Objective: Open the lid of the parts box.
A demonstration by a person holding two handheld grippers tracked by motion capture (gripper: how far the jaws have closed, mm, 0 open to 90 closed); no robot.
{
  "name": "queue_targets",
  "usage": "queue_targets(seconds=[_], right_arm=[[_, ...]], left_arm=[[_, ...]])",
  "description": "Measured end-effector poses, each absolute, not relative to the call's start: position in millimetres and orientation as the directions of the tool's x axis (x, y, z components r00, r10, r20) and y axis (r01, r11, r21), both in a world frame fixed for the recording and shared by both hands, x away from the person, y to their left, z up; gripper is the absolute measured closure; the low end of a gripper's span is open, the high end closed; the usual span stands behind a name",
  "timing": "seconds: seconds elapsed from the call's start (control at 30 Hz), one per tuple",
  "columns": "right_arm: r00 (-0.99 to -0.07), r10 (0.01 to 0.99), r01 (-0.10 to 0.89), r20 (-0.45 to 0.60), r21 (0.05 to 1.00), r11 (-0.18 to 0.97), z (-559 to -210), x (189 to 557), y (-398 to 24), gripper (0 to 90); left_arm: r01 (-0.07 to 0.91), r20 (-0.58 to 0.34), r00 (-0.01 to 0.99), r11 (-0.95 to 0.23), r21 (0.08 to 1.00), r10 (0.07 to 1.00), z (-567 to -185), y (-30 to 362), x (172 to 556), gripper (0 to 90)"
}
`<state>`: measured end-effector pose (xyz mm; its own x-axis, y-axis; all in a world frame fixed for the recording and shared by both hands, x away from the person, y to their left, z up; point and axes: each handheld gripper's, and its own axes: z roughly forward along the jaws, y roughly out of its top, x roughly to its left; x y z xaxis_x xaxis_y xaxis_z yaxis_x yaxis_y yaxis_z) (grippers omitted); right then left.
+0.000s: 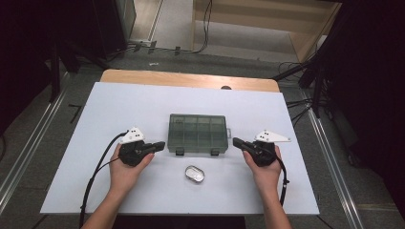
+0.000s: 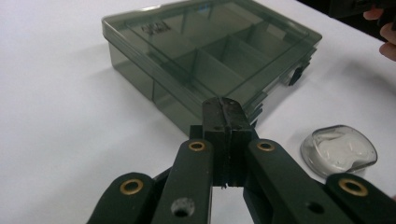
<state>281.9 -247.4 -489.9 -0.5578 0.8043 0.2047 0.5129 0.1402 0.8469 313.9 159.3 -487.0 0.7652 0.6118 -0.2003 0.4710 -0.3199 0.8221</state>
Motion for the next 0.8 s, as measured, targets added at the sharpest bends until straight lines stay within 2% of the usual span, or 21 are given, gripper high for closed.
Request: queue_targets(seconds=[0.4,0.8], right_arm=[[-0.533,0.827,0.560,0.176,0.807,0.189,-506.7,285.4,-233.0,88.2],[-0.527,0.826,0.609,0.201,0.767,0.202,-516.8,288.2,-232.8,88.1]], left_arm=[[0.505,-0.209,0.755,-0.348,0.790,0.622,-497.1,153.8,316.6,89.5],[0.519,-0.206,0.735,-0.341,0.784,0.646,-500.3,152.3,319.0,89.4]])
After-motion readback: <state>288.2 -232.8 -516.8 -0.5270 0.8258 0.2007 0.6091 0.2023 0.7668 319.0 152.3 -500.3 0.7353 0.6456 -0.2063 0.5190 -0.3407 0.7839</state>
